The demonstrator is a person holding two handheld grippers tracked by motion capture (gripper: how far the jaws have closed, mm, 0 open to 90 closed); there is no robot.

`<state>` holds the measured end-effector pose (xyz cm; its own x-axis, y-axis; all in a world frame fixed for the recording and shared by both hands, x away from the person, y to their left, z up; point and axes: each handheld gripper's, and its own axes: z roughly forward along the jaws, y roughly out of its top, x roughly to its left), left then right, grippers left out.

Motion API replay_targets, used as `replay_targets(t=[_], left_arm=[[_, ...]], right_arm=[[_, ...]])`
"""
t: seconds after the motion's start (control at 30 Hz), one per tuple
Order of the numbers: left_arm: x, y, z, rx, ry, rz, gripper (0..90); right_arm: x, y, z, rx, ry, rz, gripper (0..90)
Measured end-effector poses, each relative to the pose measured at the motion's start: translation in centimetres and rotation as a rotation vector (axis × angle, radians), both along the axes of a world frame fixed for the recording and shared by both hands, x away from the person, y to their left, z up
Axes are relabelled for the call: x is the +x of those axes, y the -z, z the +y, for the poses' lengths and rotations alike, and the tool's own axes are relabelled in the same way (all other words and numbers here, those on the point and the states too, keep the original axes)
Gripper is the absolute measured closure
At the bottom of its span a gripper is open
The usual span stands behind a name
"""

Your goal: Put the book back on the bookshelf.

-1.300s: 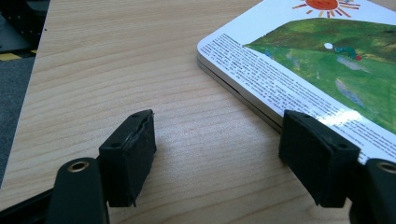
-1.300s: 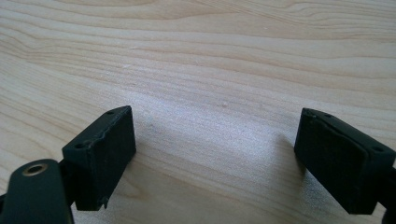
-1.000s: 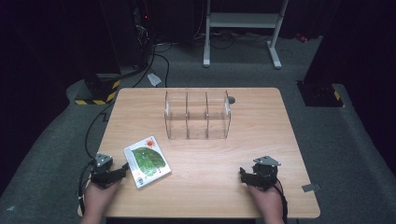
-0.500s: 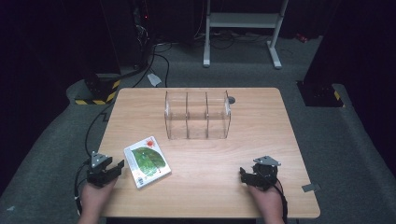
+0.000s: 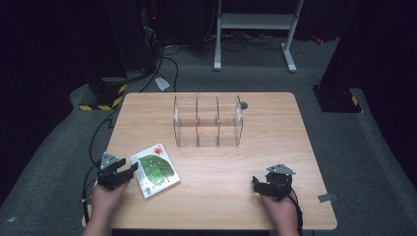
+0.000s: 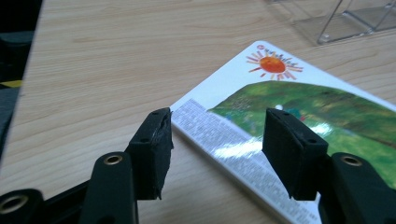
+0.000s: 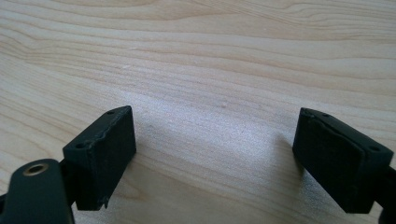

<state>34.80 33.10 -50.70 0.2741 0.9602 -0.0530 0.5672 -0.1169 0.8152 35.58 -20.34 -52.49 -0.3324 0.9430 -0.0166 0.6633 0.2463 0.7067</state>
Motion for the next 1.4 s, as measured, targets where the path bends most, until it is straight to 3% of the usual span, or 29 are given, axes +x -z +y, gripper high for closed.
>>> replay_targets(t=[0.07,0.2,0.27,0.37,0.6,0.67,0.7,0.77,0.9,1.17,1.23,1.4], left_arm=[[0.4,0.1,0.0,0.003,0.003,-0.003,42.4],[1.1,0.4,0.3,-0.035,-0.010,-0.007,39.0],[1.4,0.8,0.4,-0.037,-0.038,-0.014,36.6],[1.9,1.2,0.8,-0.073,-0.069,-0.002,32.8],[2.6,1.8,0.8,-0.075,-0.072,0.006,30.7],[3.0,1.5,0.9,-0.033,-0.071,0.012,30.7],[3.1,1.1,1.1,-0.040,-0.078,-0.004,30.9],[3.6,0.5,1.2,-0.057,-0.061,0.004,32.5],[4.6,-0.1,1.1,-0.032,-0.039,0.009,32.6],[5.6,1.2,1.1,-0.048,-0.016,0.101,37.2],[5.6,1.3,1.0,-0.076,-0.002,0.110,39.9],[5.6,1.5,0.6,-0.079,0.020,0.118,43.9]], right_arm=[[0.0,0.0,0.0,-0.001,0.001,-0.001,13.3],[0.0,0.0,0.0,-0.001,0.002,-0.001,13.3],[0.0,0.0,0.0,0.000,0.002,-0.001,13.5],[-0.1,0.0,0.1,-0.001,0.004,-0.003,14.0],[-0.1,0.0,0.1,-0.001,0.007,-0.002,14.8],[-0.2,0.0,0.1,0.001,0.008,-0.004,14.9],[-0.2,0.0,0.1,0.001,0.008,-0.004,15.0],[-0.2,0.0,0.1,0.003,0.009,-0.003,15.1],[-0.2,0.0,0.1,0.002,0.010,-0.003,15.1],[-0.2,0.0,0.2,0.002,0.010,-0.003,15.2],[-0.2,0.0,0.2,0.003,0.010,-0.003,15.2],[-0.2,0.0,0.1,0.003,0.010,-0.003,15.1]])
